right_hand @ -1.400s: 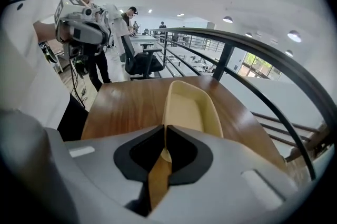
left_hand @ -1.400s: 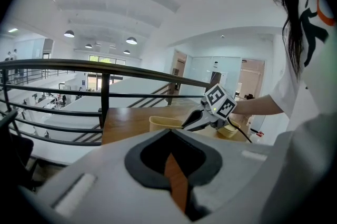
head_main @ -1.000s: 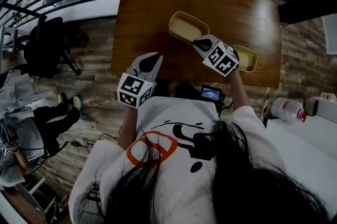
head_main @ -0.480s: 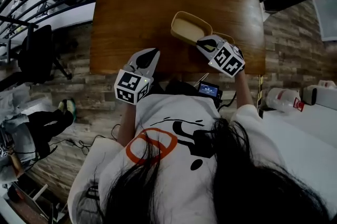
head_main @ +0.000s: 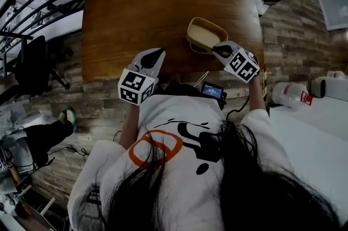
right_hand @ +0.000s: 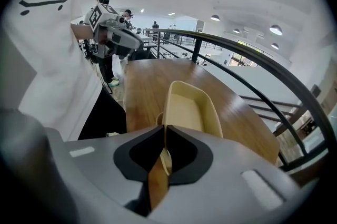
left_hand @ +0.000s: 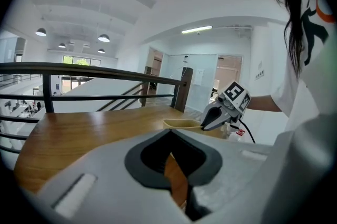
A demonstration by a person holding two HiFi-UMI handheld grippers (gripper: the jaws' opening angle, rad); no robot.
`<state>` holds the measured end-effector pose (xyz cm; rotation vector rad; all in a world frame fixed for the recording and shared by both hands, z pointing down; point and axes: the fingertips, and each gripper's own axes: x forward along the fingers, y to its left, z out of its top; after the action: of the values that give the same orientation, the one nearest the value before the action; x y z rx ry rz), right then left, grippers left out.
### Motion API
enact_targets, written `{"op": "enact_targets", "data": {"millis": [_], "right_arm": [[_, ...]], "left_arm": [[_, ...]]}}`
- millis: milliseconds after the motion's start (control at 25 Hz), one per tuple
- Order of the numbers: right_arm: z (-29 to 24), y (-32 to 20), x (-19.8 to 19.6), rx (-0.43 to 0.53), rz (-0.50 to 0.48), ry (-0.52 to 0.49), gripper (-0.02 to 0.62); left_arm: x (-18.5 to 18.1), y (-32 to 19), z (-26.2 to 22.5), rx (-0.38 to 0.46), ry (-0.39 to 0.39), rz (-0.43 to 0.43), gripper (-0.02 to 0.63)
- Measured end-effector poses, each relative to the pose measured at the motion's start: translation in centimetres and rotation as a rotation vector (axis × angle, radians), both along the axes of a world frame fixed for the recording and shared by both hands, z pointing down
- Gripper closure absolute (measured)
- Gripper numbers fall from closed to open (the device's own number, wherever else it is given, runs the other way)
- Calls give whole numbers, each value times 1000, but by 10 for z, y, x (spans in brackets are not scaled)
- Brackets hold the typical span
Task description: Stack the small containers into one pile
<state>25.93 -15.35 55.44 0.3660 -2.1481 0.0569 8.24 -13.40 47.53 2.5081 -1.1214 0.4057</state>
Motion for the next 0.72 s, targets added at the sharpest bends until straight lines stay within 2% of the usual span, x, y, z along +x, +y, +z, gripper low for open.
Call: {"op": "enact_targets", "data": {"millis": [160,560,720], "right_arm": [[13,4,18,-34,7,7,551],[45,13,28,-85,-13,32,547],[46,11,31,-75,-74,72,548]], "left_arm": [[7,-9,0,-8,-7,3,606],[0,-11,-1,-15,-24,-19,606],[-8,-11,1,-26,-32,-43,606]]}}
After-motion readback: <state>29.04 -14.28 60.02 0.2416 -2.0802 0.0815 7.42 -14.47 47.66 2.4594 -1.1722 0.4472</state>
